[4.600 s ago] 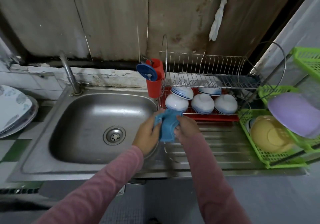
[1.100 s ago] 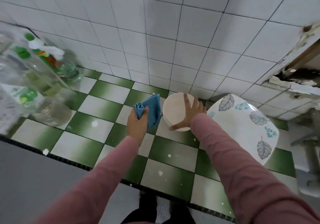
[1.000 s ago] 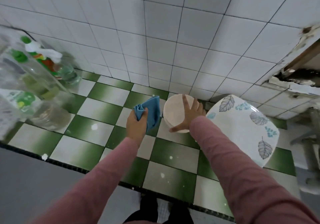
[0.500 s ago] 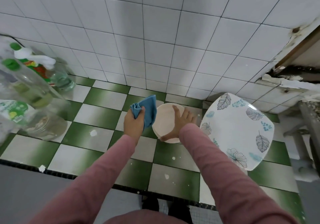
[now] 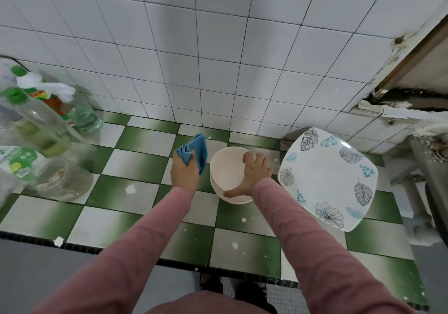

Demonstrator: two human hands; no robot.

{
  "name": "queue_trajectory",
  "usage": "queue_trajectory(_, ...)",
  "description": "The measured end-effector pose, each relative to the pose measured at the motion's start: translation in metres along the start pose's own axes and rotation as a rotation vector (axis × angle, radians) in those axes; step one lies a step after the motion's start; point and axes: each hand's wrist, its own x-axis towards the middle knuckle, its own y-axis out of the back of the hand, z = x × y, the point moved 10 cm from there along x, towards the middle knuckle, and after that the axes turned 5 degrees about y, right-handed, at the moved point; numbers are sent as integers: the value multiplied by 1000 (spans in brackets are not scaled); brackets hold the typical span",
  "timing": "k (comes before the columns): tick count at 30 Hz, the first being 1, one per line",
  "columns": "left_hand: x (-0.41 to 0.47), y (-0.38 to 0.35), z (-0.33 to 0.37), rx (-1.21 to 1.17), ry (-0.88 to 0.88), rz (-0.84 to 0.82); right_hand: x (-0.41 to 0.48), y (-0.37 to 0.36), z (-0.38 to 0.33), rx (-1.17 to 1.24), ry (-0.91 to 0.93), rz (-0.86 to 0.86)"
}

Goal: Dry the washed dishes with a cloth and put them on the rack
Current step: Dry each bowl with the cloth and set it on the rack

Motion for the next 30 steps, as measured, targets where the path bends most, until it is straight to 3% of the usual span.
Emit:
queue_trajectory(13,-6,-36,-7,143,-1,-102,-16,41,-17,82,95,165)
queue_trajectory(23,-7,-29,-2,157,-35,-81,-29,53,-26,-53,126,203)
queue_trajectory(26,-7,-27,1,186,-75,-89,-32,60,-21,107,120,233)
queue_trajectory(30,-7,-26,2,198,-110,-112,-35,69,5,550,10,300)
